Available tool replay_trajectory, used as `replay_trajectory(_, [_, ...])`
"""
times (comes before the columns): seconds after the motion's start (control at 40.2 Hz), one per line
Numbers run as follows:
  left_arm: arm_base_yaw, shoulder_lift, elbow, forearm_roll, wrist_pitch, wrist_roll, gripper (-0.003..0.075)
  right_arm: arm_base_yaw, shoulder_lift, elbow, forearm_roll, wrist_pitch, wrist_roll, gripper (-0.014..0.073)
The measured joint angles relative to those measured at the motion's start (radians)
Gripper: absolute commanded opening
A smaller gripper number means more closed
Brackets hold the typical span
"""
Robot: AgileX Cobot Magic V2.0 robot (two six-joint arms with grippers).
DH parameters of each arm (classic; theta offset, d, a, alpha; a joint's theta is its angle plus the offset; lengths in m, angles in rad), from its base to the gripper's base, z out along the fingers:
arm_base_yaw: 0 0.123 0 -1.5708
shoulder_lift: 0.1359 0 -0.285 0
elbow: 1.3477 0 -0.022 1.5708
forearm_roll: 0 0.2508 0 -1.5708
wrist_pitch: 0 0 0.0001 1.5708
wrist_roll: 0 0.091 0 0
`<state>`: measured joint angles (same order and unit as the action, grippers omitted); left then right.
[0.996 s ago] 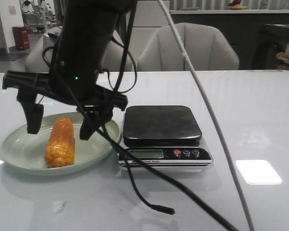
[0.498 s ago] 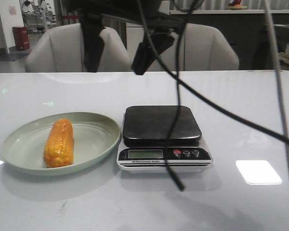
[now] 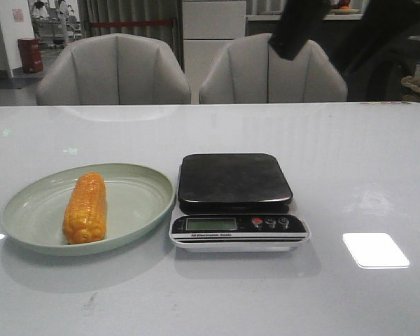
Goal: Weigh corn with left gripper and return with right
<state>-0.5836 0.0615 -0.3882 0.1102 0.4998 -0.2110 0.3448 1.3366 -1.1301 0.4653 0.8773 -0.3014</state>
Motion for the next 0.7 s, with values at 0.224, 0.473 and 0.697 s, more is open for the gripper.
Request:
replay_trajectory(0.224, [0.000,0.000,0.000,0.000,0.000,0.000,0.0132,-0.013,-0.294,0.245,0.026,-0.135,-0.095,0.0606])
replay_trajectory(0.473, [0.000,0.000,0.000,0.000,0.000,0.000,0.0132,-0.013,-0.688,0.484,0.032,-0.287,-0.139,0.0606])
replay_trajectory(0.697, [0.000,0.000,0.000,0.000,0.000,0.000,0.0132,-0.013,-0.989,0.696,0.033,-0.413,-0.179,0.0606])
